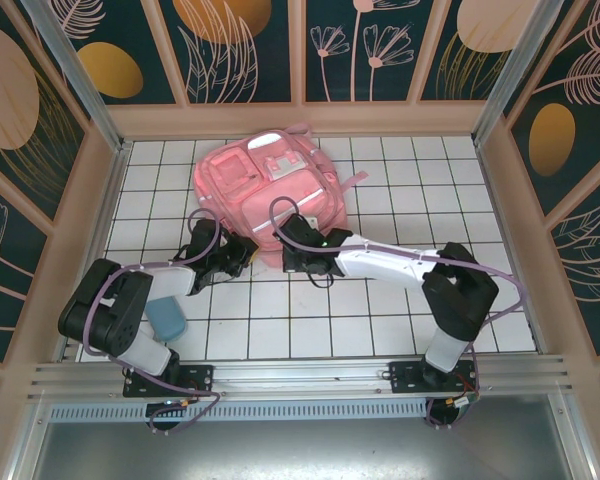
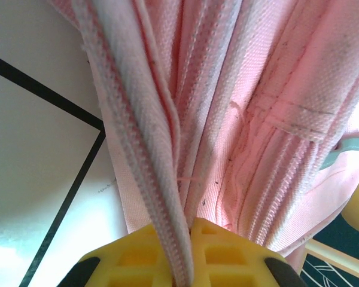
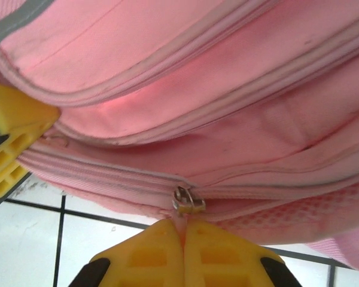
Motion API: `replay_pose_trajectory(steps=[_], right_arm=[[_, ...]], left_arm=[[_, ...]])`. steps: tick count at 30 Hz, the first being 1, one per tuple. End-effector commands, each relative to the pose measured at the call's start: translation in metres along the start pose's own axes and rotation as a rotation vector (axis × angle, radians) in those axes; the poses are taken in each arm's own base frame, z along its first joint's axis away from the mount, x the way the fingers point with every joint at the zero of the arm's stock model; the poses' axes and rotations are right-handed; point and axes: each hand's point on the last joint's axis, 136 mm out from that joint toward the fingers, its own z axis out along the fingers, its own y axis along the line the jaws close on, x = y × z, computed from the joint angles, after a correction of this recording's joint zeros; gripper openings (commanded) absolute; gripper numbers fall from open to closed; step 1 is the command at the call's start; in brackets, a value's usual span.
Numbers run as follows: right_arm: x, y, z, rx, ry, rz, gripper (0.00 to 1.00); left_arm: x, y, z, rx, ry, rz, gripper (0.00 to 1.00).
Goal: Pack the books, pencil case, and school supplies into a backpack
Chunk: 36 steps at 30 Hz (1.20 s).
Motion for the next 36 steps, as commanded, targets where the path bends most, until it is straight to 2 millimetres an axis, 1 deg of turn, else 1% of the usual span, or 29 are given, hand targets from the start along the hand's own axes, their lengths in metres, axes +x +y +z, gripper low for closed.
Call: replay_pose_trajectory(steps=[1,4,5,8,10,11,13,14,16,18,19,22,25,28,31,36], right_arm=[[-0.02,-0.093,-0.027,0.311,-0.095,0.077,0.02],[-0.024,-0.112,-0.033,0.333,-0.112,0.109,0.02],[-0.026,-0.115,-0.035,0.334,-0.116,0.114,0.02],[-0.031,-0.122,-0.039,0.338,-0.131,0.116,0.01],[-0.032,-0.121,-0.038,0.326,-0.13,0.108,0.0],[-0.032,-0.114,-0.036,0.295,-0.117,0.088,0.01],[-0.028,-0.087,-0.03,0.174,-0.075,-0.012,0.07],[-0.024,-0.072,-0.029,0.124,-0.062,-0.077,0.12],[-0.013,-0.041,-0.03,0.018,-0.025,-0.189,0.26],[-0.005,-0.021,-0.029,-0.068,0.009,-0.257,0.37],[-0.001,-0.014,-0.027,-0.097,0.027,-0.284,0.42],[0.004,-0.007,-0.016,-0.114,0.06,-0.336,0.49],[0.006,-0.005,-0.003,-0.103,0.09,-0.373,0.5],[0.005,-0.004,0.005,-0.097,0.101,-0.39,0.48],[0.001,-0.002,0.009,-0.091,0.093,-0.396,0.43],[-0.005,-0.002,0.014,-0.068,0.078,-0.401,0.32]], left_arm=[[-0.024,0.005,-0.009,-0.046,-0.115,0.041,0.0],[-0.024,0.005,-0.012,-0.051,-0.123,0.055,0.0],[-0.024,0.005,-0.013,-0.051,-0.126,0.058,0.0],[-0.024,0.002,-0.014,-0.045,-0.121,0.075,0.0],[-0.023,-0.001,-0.014,-0.041,-0.114,0.086,0.0],[-0.023,-0.003,-0.013,-0.038,-0.112,0.092,0.0],[-0.022,-0.006,-0.013,-0.033,-0.1,0.105,0.0],[-0.021,-0.008,-0.013,-0.031,-0.096,0.112,0.0],[-0.022,-0.012,-0.014,-0.026,-0.096,0.122,0.0],[-0.023,-0.014,-0.014,-0.028,-0.098,0.13,0.0],[-0.023,-0.015,-0.015,-0.028,-0.098,0.134,0.0],[-0.023,-0.016,-0.015,-0.028,-0.1,0.136,0.0],[-0.023,-0.013,-0.014,-0.034,-0.098,0.133,0.0],[-0.022,-0.013,-0.014,-0.033,-0.093,0.132,0.0],[-0.022,-0.013,-0.014,-0.034,-0.092,0.13,0.0],[-0.022,-0.013,-0.014,-0.033,-0.09,0.133,0.0]])
